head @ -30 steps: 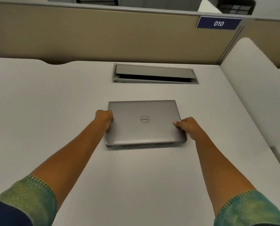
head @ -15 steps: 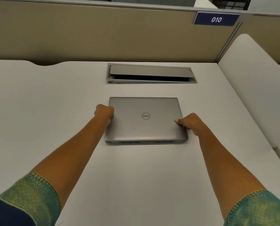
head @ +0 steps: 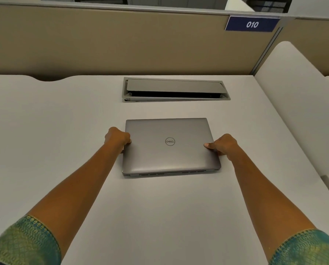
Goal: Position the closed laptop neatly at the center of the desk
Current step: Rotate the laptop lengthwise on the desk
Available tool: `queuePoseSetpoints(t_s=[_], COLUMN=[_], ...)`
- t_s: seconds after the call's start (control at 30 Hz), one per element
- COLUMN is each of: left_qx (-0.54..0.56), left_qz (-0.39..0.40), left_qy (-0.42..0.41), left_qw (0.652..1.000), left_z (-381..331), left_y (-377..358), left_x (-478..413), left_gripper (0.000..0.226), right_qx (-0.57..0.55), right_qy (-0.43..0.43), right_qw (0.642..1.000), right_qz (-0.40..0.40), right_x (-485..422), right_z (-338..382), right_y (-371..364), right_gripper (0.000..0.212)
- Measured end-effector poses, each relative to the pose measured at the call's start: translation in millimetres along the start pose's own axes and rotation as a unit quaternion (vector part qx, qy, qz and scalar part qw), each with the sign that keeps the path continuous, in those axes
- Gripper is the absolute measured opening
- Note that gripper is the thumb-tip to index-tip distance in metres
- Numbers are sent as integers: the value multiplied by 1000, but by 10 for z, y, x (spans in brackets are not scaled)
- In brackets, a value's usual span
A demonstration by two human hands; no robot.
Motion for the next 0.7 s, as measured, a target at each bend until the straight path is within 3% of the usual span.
queuePoseSetpoints(t_s=[0.13,0.2,0.27,0.3,0.37,0.47,0.6,0.7], left_qx=[-31,-106,-221,-261,-303,-384,-437,-456], left_qz=[19,-3,-65,-78,-51,6,89,109], left_qy=[-3,-32,-108,-156,-235,-289,-282,-286], left_qw=[999,994,967,950,922,877,849,835], left_z=[-55,-205,-483,-627,-836,-1029,-1070,-1093], left_y=[-33,-10,37,5,-158,-450,-797,-957], left_x=[8,64,138,160,171,153,75,33], left_gripper=[24,26,32,38,50,55,48,47], right_qx=[12,12,-73,-150,-311,-463,-546,-586], right_qy=[-12,13,64,76,47,-30,-69,-90], right_qw=[999,995,977,970,948,878,824,796], right_qz=[-27,-102,-189,-178,-45,116,135,127], right_x=[102,260,520,602,697,908,1023,1036], right_z=[-16,15,38,6,-72,-160,-303,-336], right_y=[3,45,40,-59,-513,-1140,-1427,-1492], right_gripper=[45,36,28,24,26,26,28,31])
Point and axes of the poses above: each hand's wrist, its own x-axis away from the middle knuckle, its own y-axis out of the back of the hand, z = x × y, the point moved 9 cm from there along -x, towards the middle knuckle, and after that the axes turned 10 degrees about z, right-handed, at the moved point
